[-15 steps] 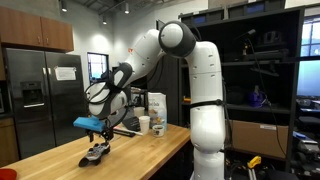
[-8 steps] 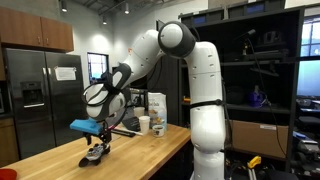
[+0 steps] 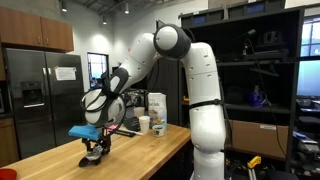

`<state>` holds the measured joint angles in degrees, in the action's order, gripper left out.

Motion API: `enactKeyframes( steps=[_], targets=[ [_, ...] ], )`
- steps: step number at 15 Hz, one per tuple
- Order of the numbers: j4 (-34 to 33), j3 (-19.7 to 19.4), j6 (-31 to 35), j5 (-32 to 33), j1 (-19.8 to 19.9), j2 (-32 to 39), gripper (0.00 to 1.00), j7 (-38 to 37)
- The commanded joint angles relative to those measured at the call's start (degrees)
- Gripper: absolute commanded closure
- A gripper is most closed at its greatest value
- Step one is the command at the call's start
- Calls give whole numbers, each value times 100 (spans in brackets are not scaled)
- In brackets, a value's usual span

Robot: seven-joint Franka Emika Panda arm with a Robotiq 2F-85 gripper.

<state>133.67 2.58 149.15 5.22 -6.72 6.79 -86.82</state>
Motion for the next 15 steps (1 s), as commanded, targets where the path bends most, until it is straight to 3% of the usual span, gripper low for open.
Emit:
enactKeyframes(
  steps=[1,2,3,5,8,15],
  targets=[
    [-37,-46,355,-54,12,232,0,146],
    [-50,-50,445,-83,3,296,0,171],
    [-59,-64,508,-91,-5,342,25,193],
    [-76,-84,594,-117,-28,393,31,211],
    [-145,-149,382,-109,-71,371,52,-9],
    [-431,-183,-770,-130,-198,213,56,-1507]
  ],
)
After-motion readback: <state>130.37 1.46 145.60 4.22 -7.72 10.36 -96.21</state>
